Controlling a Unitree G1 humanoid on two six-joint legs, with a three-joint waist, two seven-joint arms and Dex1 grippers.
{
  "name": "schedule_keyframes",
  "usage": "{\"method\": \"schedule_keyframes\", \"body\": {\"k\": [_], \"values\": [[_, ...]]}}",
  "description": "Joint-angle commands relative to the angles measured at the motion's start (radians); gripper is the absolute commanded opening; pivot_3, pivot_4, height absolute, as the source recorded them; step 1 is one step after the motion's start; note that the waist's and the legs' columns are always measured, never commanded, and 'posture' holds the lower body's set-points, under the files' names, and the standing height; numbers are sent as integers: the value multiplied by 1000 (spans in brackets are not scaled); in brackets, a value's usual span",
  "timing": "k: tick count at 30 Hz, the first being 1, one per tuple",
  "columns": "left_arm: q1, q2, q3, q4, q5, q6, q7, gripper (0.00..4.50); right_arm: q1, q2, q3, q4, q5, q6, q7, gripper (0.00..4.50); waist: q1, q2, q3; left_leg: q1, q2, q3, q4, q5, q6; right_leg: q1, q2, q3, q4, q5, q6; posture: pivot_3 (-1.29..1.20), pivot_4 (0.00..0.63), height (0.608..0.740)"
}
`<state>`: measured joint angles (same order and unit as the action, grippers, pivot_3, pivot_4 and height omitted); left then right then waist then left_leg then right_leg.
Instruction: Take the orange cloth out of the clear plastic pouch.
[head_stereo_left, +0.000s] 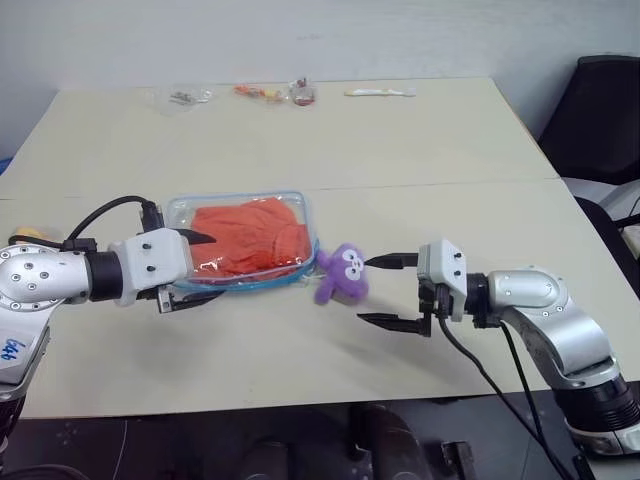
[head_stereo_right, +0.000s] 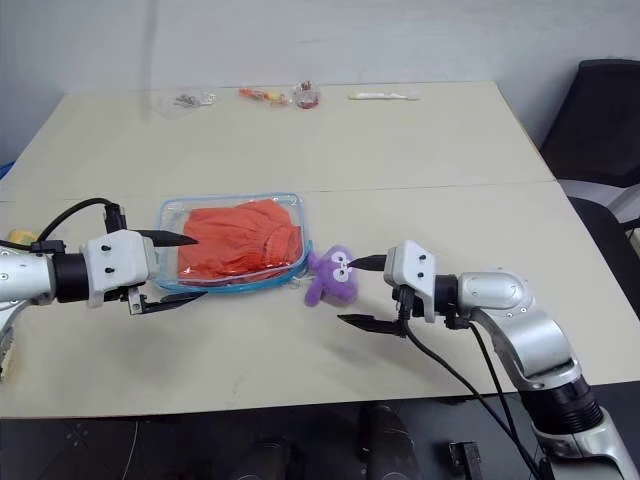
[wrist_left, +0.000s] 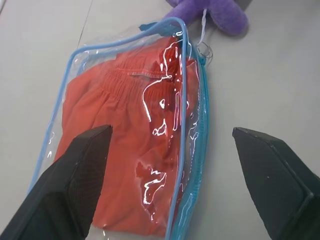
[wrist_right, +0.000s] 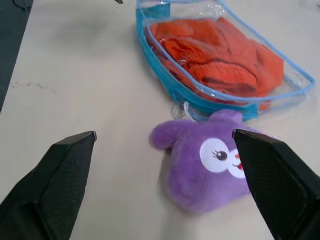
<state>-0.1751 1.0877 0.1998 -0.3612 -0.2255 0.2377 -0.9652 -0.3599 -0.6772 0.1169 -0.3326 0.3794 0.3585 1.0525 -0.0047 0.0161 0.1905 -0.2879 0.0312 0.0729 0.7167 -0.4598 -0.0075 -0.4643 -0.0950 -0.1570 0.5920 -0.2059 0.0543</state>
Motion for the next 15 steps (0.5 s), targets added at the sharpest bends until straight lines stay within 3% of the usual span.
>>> {"method": "schedule_keyframes", "body": {"k": [1, 9, 12, 15], "values": [[14, 12, 24, 46, 50, -58, 4, 4095, -17, 20, 30, -6, -71, -68, -42, 4500, 0, 0, 0, 0, 0, 0, 0, 0, 0, 0, 0, 0, 0, 0, 0, 0, 150, 740], [-40, -39, 34, -95, -112, 117, 2, 4095, -48, 120, 160, 139, -269, -194, -143, 4500, 1, -1, 0, 1, -1, -1, 1, 0, 0, 0, 0, -1, -1, 0, 0, 0, 150, 740], [-54, -47, 39, -136, -170, 178, 3, 4135, -56, 135, 171, 196, -306, -225, -161, 3960, 0, -1, 0, 1, 0, -1, 1, 0, 0, 0, 0, -1, -1, 0, 0, 0, 150, 740], [-69, -53, 50, -177, -246, 257, 5, 4135, -54, 141, 166, 227, -308, -254, -154, 2960, 0, -1, 0, 2, 0, -1, 1, 0, 0, 0, 0, 0, 0, 0, 0, 0, 150, 740]]}}
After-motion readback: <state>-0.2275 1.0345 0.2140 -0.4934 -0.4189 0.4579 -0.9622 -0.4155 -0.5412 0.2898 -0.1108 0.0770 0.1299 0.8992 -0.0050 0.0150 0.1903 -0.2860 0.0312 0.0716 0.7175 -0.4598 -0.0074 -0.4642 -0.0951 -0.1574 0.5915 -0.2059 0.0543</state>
